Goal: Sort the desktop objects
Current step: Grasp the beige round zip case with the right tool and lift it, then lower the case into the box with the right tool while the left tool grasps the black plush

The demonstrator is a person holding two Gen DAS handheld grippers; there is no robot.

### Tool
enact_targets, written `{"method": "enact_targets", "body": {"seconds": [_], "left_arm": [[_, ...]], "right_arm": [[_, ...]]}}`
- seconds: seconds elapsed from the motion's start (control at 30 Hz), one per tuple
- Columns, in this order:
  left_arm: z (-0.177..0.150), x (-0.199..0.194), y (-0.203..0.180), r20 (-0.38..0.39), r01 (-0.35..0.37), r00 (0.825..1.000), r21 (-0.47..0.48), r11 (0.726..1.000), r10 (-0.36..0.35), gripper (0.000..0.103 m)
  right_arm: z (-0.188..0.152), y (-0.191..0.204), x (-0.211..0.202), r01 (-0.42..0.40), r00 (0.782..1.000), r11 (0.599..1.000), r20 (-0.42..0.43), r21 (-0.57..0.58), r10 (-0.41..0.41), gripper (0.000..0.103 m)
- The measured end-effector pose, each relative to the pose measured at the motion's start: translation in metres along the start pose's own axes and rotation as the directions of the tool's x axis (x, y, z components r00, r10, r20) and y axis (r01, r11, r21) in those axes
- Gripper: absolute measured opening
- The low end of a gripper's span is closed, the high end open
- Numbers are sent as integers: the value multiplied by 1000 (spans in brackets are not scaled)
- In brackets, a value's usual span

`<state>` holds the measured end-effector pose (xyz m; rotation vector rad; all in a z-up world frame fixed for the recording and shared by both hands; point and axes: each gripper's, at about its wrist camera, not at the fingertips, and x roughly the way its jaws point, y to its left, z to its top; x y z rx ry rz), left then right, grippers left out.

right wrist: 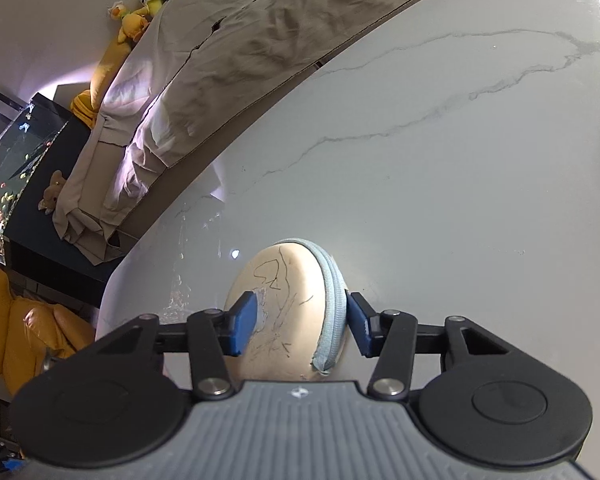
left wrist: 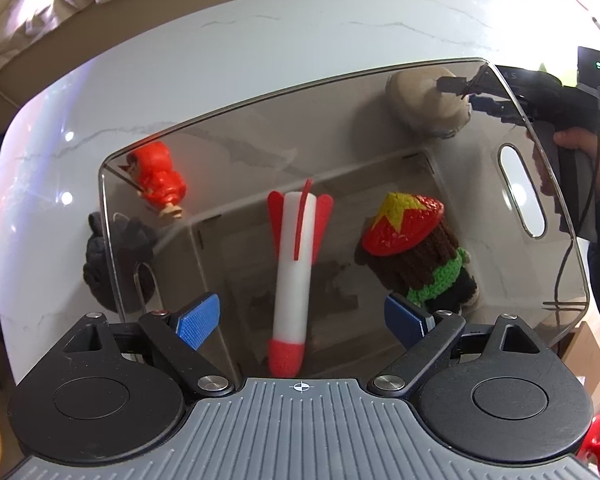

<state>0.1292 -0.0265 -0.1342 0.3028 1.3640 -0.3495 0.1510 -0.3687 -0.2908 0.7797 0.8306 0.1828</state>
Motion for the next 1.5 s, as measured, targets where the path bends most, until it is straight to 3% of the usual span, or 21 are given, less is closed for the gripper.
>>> {"method": "enact_targets", "body": {"seconds": [0.2, 0.43, 0.67, 0.8, 1.0, 1.1, 1.2, 1.37, 1.5], "left_arm": [[-10, -12, 17, 31, 26, 999, -36, 999, -24, 93], [-30, -37, 51, 91, 65, 994, -99, 993, -56, 94], [-57, -61, 97, 140, 71, 989, -162, 984, -48, 94], [-72, -67, 132, 157, 54, 987, -223, 973, -19, 95], [-96, -54, 182, 136, 45, 991, -311, 949, -3, 98], [-98, -41, 198, 121, 52, 993, -329, 943, -13, 98], [-97, -30, 209, 115, 59, 993, -343, 938, -20, 99], [-96, -10, 229, 105, 69, 994, -366, 928, -33, 99], [-93, 4, 242, 103, 76, 994, -376, 923, -40, 99]], "right_arm": [[6, 22, -24, 61, 998, 996, 39, -66, -59, 39], [15, 66, -82, 158, 984, 974, 111, -162, -142, 39], [8, 157, -158, 186, 972, 930, 195, -317, -128, 37], [-10, 219, -172, 148, 982, 900, 172, -410, -83, 37], [-53, 294, -141, 30, 1000, 862, 21, -506, -23, 37], [-75, 314, -104, 10, 994, 856, -86, -517, -64, 37], [-100, 320, -59, 30, 976, 847, -169, -531, -141, 37], [-138, 323, 7, 57, 927, 840, -284, -540, -245, 37], [-157, 320, 32, 83, 905, 819, -300, -568, -300, 37]]}}
